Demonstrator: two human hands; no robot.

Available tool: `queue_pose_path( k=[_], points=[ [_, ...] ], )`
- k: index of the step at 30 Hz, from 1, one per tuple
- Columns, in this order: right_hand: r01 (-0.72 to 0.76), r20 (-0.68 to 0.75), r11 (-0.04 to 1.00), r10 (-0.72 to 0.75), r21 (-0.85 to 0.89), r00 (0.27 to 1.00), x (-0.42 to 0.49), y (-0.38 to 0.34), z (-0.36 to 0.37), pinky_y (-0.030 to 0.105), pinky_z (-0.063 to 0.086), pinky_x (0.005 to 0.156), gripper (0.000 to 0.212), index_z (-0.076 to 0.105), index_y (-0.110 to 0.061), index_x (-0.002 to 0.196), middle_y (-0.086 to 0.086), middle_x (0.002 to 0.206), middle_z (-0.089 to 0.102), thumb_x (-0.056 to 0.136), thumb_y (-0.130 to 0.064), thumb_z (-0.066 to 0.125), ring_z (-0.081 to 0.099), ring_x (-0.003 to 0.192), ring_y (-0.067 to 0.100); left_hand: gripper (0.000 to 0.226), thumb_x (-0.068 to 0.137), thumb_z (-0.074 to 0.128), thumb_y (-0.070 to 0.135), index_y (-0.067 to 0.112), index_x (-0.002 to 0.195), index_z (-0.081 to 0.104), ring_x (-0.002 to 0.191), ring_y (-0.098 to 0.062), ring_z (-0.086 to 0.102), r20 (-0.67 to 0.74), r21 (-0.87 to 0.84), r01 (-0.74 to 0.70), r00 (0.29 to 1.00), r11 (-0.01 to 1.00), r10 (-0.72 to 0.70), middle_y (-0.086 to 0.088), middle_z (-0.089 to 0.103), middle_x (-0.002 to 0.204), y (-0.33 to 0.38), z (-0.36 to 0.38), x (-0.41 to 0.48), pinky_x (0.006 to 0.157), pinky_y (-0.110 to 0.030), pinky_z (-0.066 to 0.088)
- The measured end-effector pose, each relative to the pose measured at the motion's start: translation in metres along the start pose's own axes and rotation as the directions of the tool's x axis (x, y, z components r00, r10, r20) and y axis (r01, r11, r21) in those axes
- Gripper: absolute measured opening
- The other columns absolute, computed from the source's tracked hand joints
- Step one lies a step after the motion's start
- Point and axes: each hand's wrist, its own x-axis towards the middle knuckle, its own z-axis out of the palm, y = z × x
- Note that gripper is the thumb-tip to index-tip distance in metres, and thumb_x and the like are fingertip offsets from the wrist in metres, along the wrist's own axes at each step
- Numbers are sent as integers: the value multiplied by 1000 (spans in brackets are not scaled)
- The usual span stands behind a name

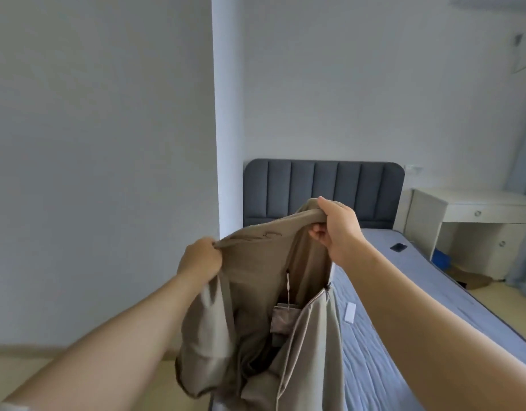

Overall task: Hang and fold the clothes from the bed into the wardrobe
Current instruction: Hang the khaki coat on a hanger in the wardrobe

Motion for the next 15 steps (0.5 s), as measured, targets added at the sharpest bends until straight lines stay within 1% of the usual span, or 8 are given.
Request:
queue_pose_path(
  k=[3, 5, 7, 9, 10, 11, 13, 15],
  points=[
    [-41, -17, 997, 40, -65, 999, 5, 11, -1, 20, 46, 46, 15, 58, -16, 81, 1, 63, 50, 94, -20, 50, 39, 45, 9, 33, 95, 39, 25, 7, 109, 63, 106, -35, 55, -20, -167, 186, 981, 968, -192, -19, 59, 119, -1, -25, 15, 84, -29, 41],
    [-92, -12, 986, 91, -140, 996, 8, 20, -1, 20, 45, 45, 18, 57, -15, 81, -1, 57, 52, 95, -24, 50, 42, 46, 10, 37, 95, 43, 28, 3, 116, 60, 108, -34, 56, 113, -451, 287, 958, 845, -265, -19, 60, 120, 11, -44, 23, 94, -35, 45],
    [-172, 4, 961, 177, -218, 984, 9, 28, 2, 21, 44, 49, 25, 55, -15, 77, -2, 48, 55, 96, -28, 46, 43, 46, 11, 31, 94, 46, 30, 6, 99, 64, 90, -29, 62, 265, -639, 335, 941, 692, -211, -15, 66, 106, 33, -64, 25, 82, -35, 51],
    [-258, 40, 914, 284, -312, 958, 7, 36, 9, 22, 41, 54, 32, 56, -13, 74, 0, 49, 59, 96, -32, 43, 44, 46, 12, 32, 95, 46, 32, 10, 79, 64, 66, -22, 62, 331, -703, 327, 937, 631, -116, -9, 69, 80, 56, -78, 22, 59, -26, 50],
    [-291, 57, 891, 329, -348, 942, 5, 39, 12, 22, 41, 55, 34, 56, -12, 73, 2, 52, 59, 95, -34, 43, 44, 46, 13, 36, 94, 47, 35, 12, 71, 63, 58, -19, 61, 345, -717, 307, 936, 626, -64, -6, 68, 66, 66, -83, 19, 52, -23, 48],
    [-311, 68, 875, 359, -371, 931, 3, 43, 15, 22, 40, 55, 33, 55, -12, 71, 2, 53, 57, 94, -34, 45, 44, 45, 14, 41, 94, 49, 39, 14, 64, 62, 54, -16, 59, 354, -726, 278, 935, 630, -5, -3, 65, 56, 74, -86, 16, 50, -21, 46],
    [-312, 70, 856, 371, -411, 926, 0, 50, 19, 19, 36, 51, 29, 49, -13, 66, 1, 47, 46, 90, -29, 48, 38, 41, 14, 44, 92, 51, 41, 18, 57, 64, 49, -10, 59, 409, -720, 232, 903, 654, 130, 3, 62, 51, 84, -89, 10, 49, -17, 48],
    [-255, 30, 866, 296, -431, 955, 0, 55, 21, 18, 31, 47, 23, 43, -12, 64, 3, 49, 37, 86, -19, 48, 31, 39, 15, 29, 93, 52, 32, 19, 72, 68, 54, -7, 63, 489, -715, 221, 836, 664, 248, 3, 67, 62, 85, -90, 8, 54, -15, 52]
  ],
)
